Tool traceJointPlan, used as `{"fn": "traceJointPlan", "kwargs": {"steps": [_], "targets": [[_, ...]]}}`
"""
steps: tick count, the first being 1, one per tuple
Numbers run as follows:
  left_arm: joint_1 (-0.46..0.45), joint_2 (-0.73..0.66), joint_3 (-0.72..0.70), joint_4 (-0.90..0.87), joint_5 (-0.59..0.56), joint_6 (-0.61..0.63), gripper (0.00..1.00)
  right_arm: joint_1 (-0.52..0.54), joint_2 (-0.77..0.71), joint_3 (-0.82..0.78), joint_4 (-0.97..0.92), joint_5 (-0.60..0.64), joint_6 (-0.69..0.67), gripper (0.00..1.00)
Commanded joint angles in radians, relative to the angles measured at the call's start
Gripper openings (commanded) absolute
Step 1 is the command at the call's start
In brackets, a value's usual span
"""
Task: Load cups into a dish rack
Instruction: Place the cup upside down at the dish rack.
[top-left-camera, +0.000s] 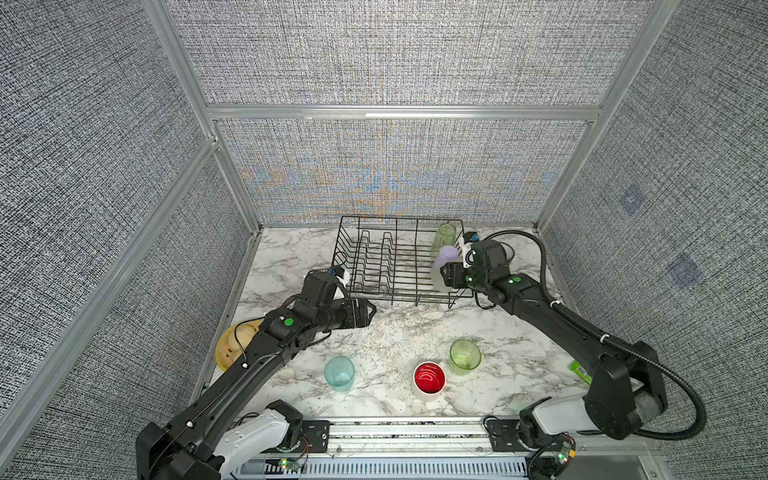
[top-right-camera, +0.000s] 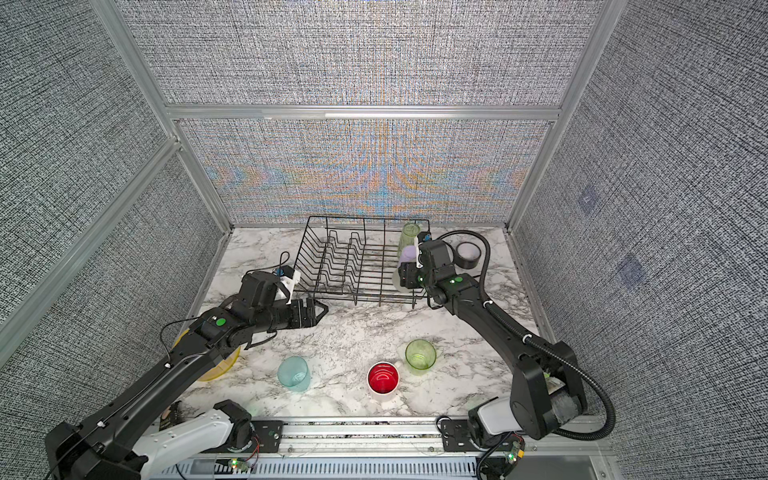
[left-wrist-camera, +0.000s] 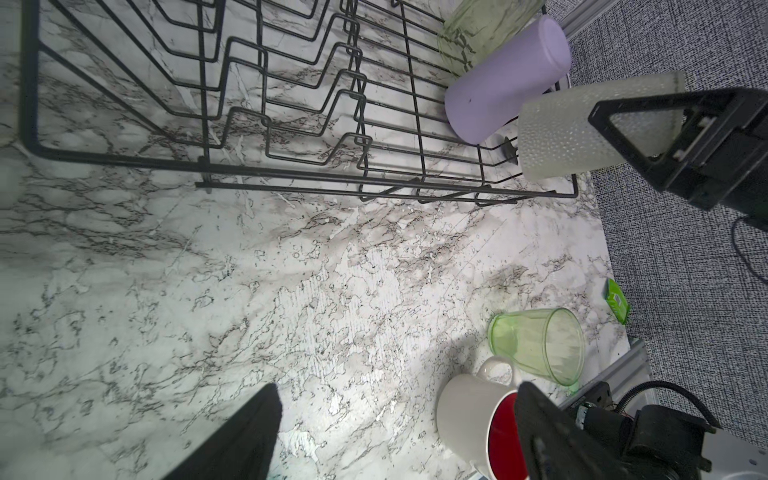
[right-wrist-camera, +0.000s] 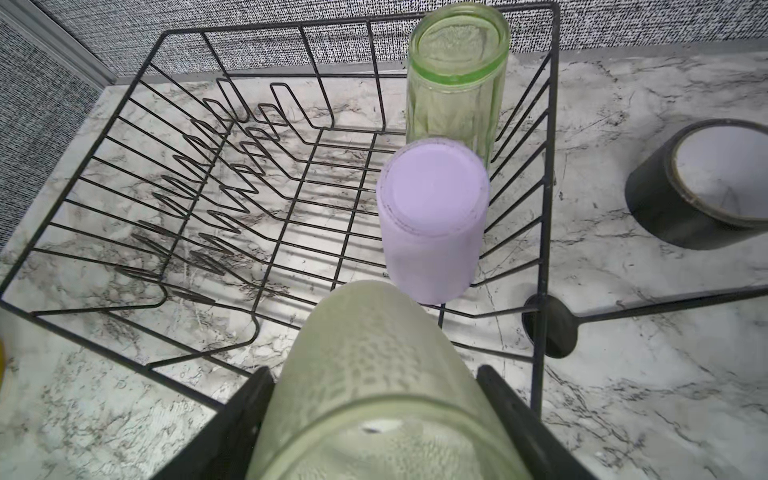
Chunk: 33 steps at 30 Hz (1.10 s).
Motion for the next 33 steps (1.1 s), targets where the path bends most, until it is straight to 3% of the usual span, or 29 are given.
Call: {"fn": "traceJointPlan", "kwargs": {"steps": [1, 14, 33], "targets": [[0.002, -0.013, -0.009, -0.012, -0.016, 0.009, 0.88, 0.001, 0.018, 0.009, -0.025, 0.045, -0.044, 0.72], [0.001, -0.014, -0.012, -0.016, -0.042, -0.014, 0.88, 0.012, 0.140, 0.099, -0.127, 0.127, -0.114, 0.72], [0.001, -0.065, -0.038, -0.031, -0.092, -0.036, 0.88, 0.021, 0.251, 0.167, -0.224, 0.121, -0.107, 0.79]]}}
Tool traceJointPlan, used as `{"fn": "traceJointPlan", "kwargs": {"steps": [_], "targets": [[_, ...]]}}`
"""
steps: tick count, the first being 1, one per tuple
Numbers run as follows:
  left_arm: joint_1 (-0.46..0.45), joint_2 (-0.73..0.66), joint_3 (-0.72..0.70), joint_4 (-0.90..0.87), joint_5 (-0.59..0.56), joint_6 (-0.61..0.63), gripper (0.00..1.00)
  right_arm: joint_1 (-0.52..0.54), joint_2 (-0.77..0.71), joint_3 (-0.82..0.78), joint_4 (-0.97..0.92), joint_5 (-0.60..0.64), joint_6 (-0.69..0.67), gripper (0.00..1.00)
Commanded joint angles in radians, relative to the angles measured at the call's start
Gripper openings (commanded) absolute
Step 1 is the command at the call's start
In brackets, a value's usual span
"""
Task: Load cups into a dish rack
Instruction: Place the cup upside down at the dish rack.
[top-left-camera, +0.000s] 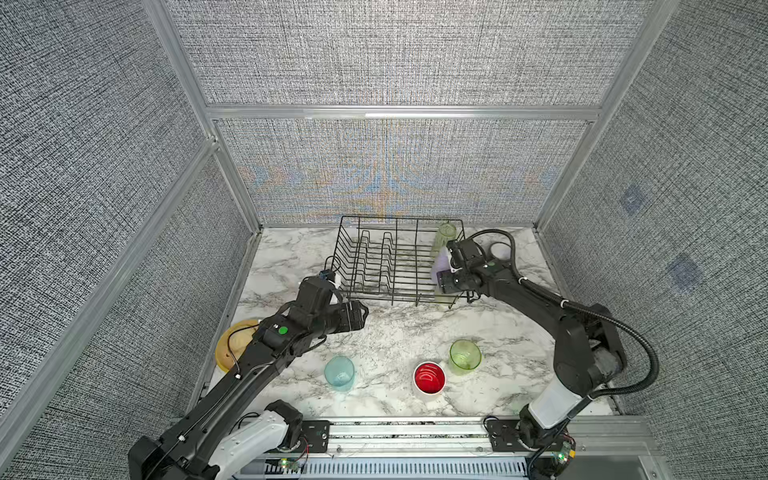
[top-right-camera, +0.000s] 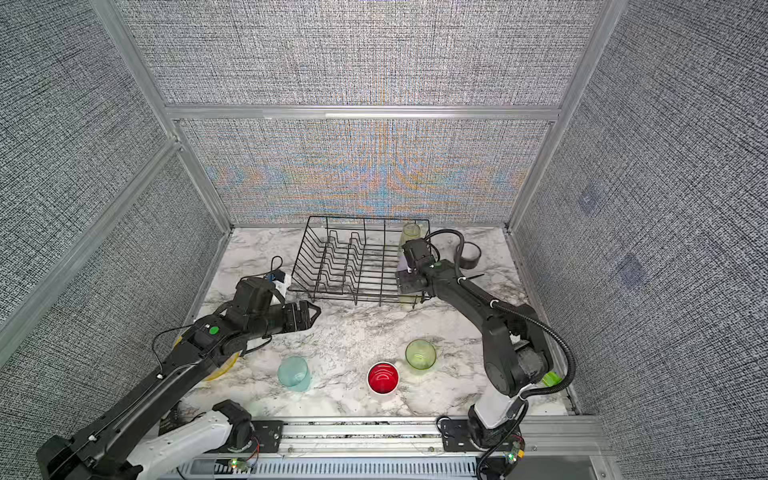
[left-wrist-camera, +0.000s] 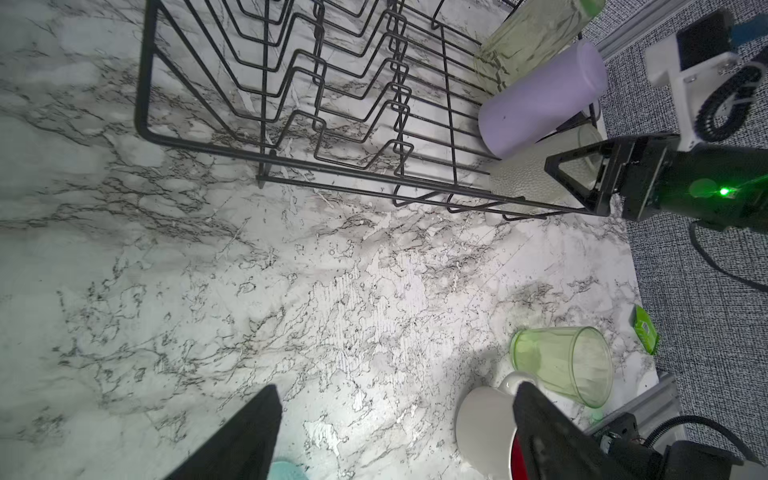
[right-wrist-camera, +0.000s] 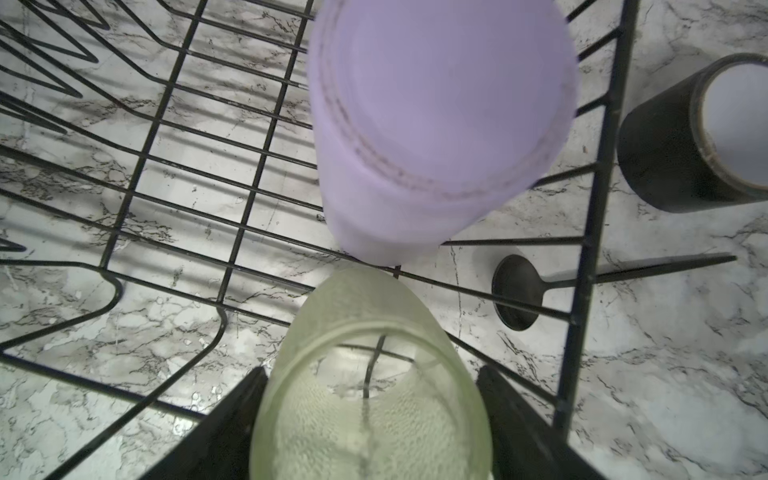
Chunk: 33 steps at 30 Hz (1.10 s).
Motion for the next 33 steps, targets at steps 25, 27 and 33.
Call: {"fn": "traceJointPlan", "kwargs": {"steps": [25, 27, 33], "targets": [[0.001, -0.058, 0.009, -0.126, -0.053, 0.008, 0.88, 0.001, -0.046, -0.008, 0.015, -0.076, 0.018, 0.76], [0.002, -0.066, 0.006, -0.130, -0.050, 0.000, 0.88, 0.001, -0.058, -0.009, 0.009, -0.074, 0.015, 0.77], [0.002, -0.087, 0.004, -0.190, -0.075, -0.038, 0.88, 0.001, -0.135, -0.014, -0.030, -0.071, 0.016, 0.80]]}}
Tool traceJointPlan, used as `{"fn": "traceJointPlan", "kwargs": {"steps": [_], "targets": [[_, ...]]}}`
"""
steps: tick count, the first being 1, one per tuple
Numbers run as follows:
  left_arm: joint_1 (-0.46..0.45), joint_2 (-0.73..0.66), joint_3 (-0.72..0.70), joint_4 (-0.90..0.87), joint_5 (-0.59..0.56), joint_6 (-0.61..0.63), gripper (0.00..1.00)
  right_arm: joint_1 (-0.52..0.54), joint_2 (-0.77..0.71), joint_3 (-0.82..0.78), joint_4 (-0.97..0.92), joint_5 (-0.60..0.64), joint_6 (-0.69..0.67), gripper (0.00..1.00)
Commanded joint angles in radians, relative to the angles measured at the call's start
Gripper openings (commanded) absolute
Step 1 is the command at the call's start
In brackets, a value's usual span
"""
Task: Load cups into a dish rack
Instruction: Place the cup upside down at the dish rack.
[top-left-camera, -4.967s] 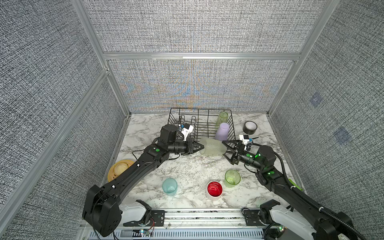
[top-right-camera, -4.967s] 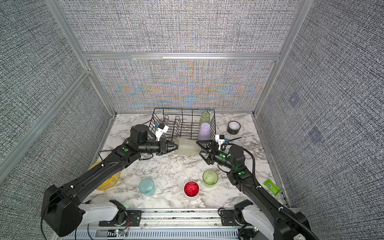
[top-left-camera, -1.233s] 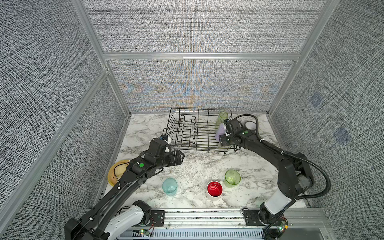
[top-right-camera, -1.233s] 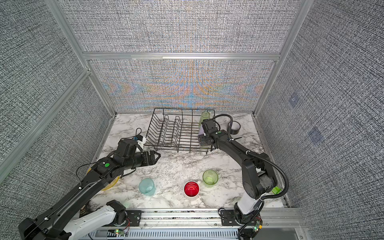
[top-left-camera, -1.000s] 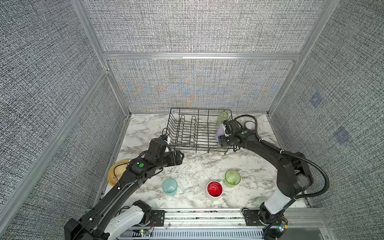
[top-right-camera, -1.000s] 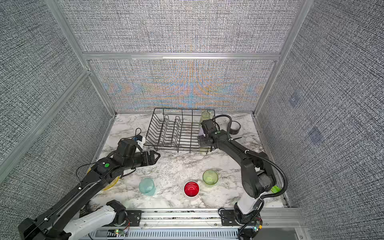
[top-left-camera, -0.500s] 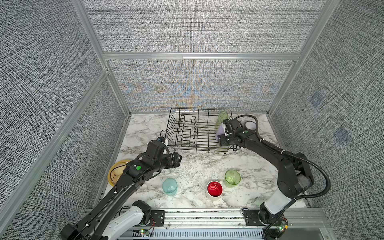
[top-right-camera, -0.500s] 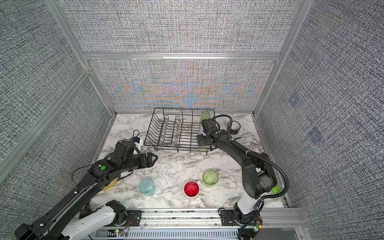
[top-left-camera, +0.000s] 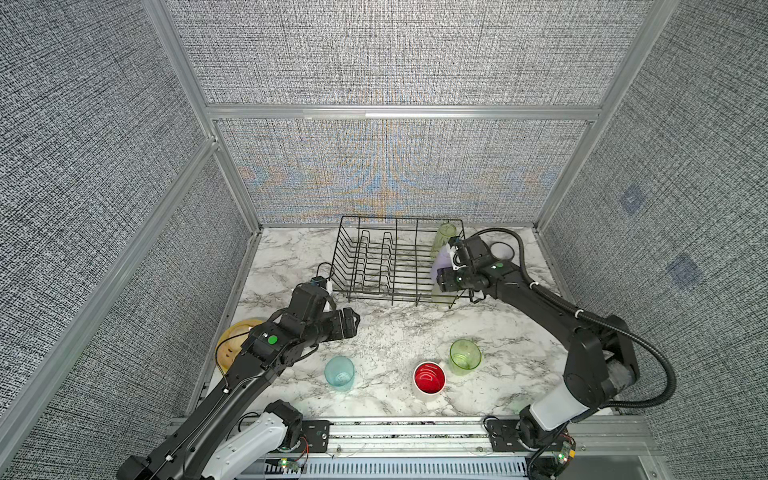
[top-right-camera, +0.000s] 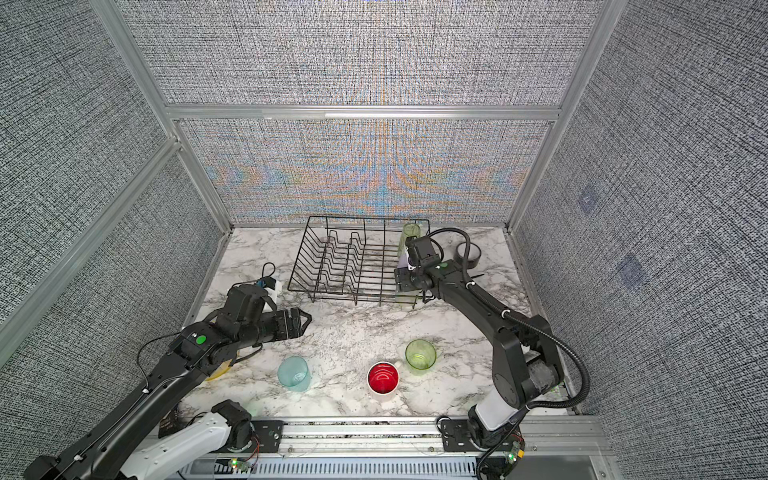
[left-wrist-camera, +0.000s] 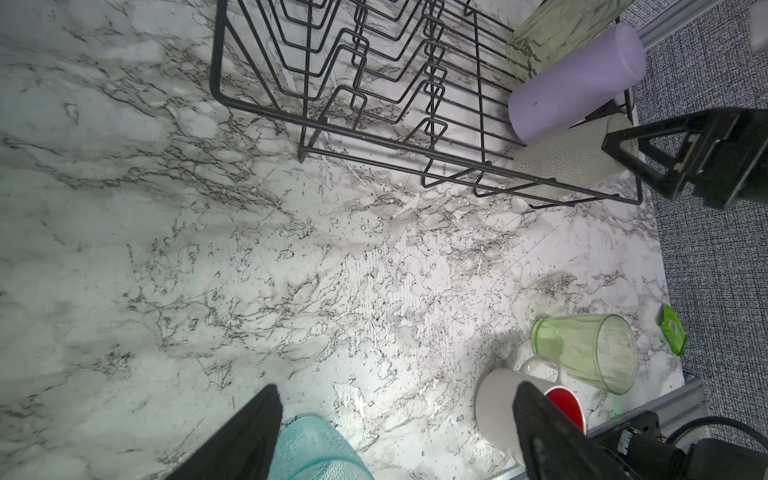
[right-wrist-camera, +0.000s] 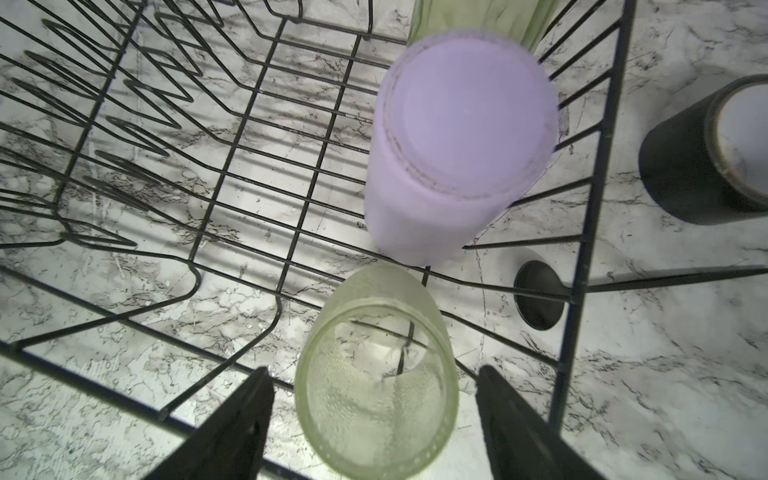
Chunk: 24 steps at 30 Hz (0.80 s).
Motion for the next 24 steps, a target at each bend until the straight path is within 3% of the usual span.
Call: {"fn": "traceJointPlan", "kwargs": {"steps": [1, 5, 8, 10, 11, 17, 24], "targets": [[0.002, -0.004, 0.011, -0.086, -0.043, -0.040, 0.88, 0.001, -0.048, -0.004, -0.037, 0.015, -0.004, 0.80], [0.001, 0.003, 0.080, -0.278, -0.136, -0.089, 0.87, 0.001, -0.153, -0.031, -0.069, 0.032, 0.010, 0.82], [0.002, -0.012, 0.082, -0.357, -0.131, -0.095, 0.84, 0.000, -0.253, -0.093, -0.055, 0.067, 0.028, 0.85], [0.001, -0.010, 0.083, -0.412, -0.120, -0.110, 0.82, -0.001, -0.328, -0.156, -0.010, 0.120, 0.067, 0.95], [0.002, -0.008, 0.081, -0.423, -0.101, -0.108, 0.81, -0.002, -0.362, -0.184, 0.012, 0.139, 0.080, 0.99], [-0.001, -0.001, 0.010, -0.379, 0.063, -0.117, 0.67, -0.033, -0.624, -0.414, 0.097, 0.135, 0.143, 0.99], [-0.022, 0.037, -0.020, -0.395, 0.055, -0.133, 0.58, -0.038, -0.733, -0.519, 0.078, 0.113, 0.130, 0.99]]}}
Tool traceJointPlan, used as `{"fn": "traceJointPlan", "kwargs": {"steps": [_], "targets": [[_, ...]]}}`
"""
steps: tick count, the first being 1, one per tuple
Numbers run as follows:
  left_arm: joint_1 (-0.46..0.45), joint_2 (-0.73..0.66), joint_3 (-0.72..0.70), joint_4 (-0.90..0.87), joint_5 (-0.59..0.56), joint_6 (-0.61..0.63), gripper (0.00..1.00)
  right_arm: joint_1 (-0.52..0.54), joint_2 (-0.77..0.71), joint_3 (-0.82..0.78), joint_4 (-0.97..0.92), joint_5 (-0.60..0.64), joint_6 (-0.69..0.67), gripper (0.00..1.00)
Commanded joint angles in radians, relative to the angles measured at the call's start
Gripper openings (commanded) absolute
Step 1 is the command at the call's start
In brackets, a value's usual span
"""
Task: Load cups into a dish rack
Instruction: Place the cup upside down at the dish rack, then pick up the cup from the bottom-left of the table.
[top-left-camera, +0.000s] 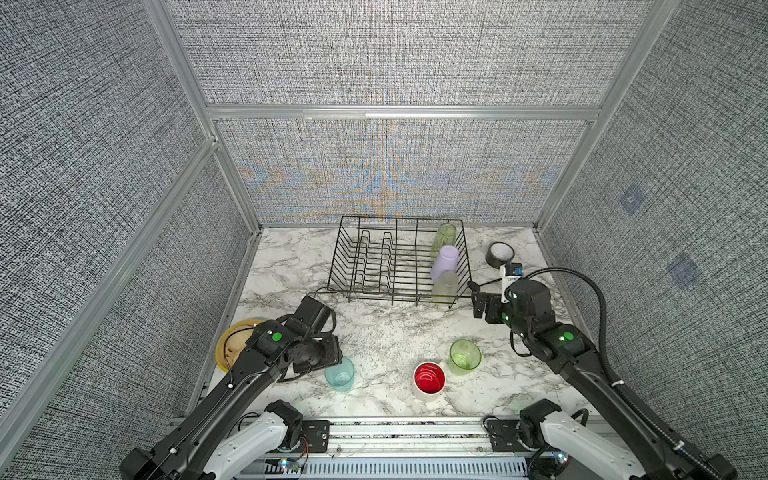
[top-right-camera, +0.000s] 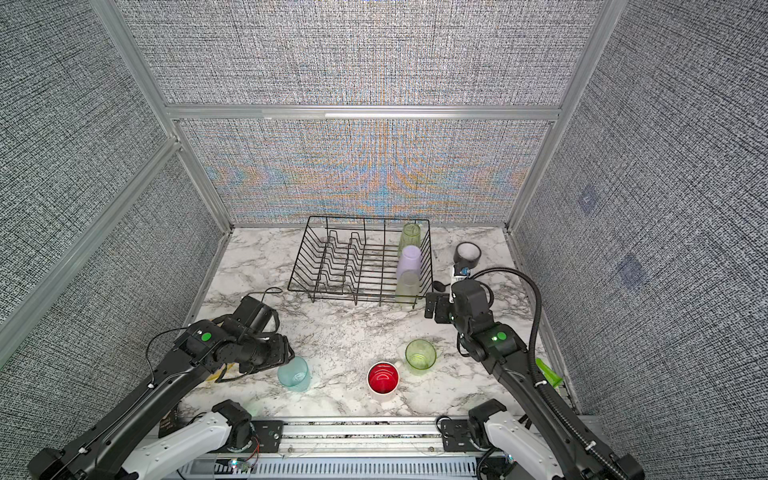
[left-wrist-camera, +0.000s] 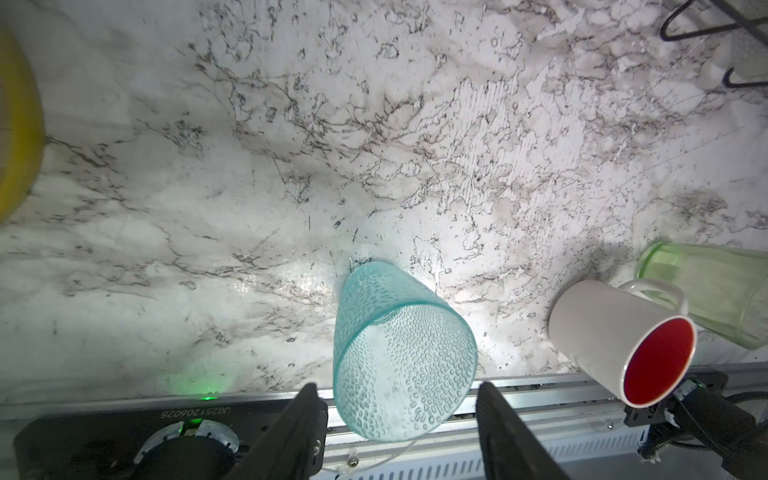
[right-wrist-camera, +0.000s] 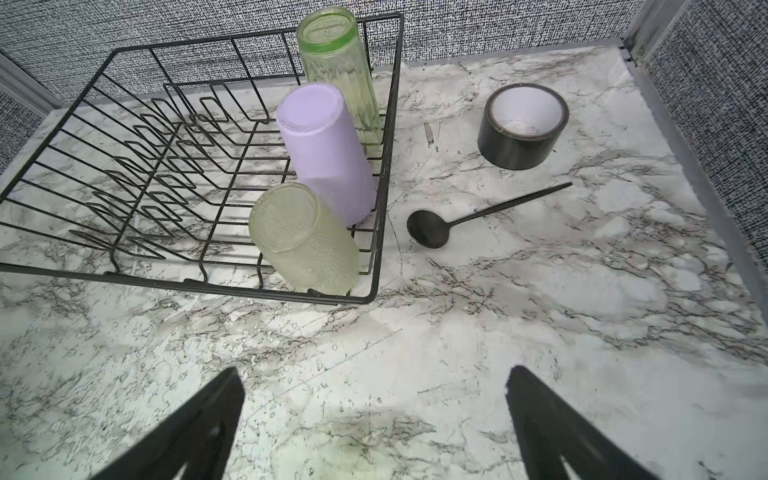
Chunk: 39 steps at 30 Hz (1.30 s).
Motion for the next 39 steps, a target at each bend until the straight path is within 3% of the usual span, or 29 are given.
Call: {"fn": "traceJointPlan", "kwargs": {"steps": [1, 13, 19, 22, 25, 30, 39], "targets": [[-0.006, 0.003, -0.018, -0.016, 0.020, -0.015, 0.57, 0.000, -0.021, -0.042, 0.023, -0.008, 0.008, 0.99], [-0.026, 0.062, -0.076, -0.031, -0.034, -0.057, 0.52, 0.000, -0.030, -0.108, 0.036, -0.031, 0.041, 0.99], [-0.056, 0.109, -0.114, 0.052, 0.023, -0.072, 0.47, 0.000, -0.022, -0.104, 0.034, -0.035, 0.073, 0.99], [-0.077, 0.140, -0.135, 0.085, 0.024, -0.088, 0.37, 0.001, -0.029, -0.105, 0.020, -0.036, 0.081, 0.99], [-0.087, 0.164, -0.129, 0.109, 0.034, -0.081, 0.19, 0.001, -0.043, -0.103, 0.004, -0.039, 0.083, 0.98], [-0.090, 0.163, -0.109, 0.162, 0.097, -0.048, 0.00, 0.001, -0.077, -0.114, 0.013, -0.096, 0.080, 0.98], [-0.092, 0.096, -0.060, 0.289, 0.183, -0.030, 0.00, 0.000, -0.100, -0.120, 0.048, -0.235, 0.148, 0.98]]}}
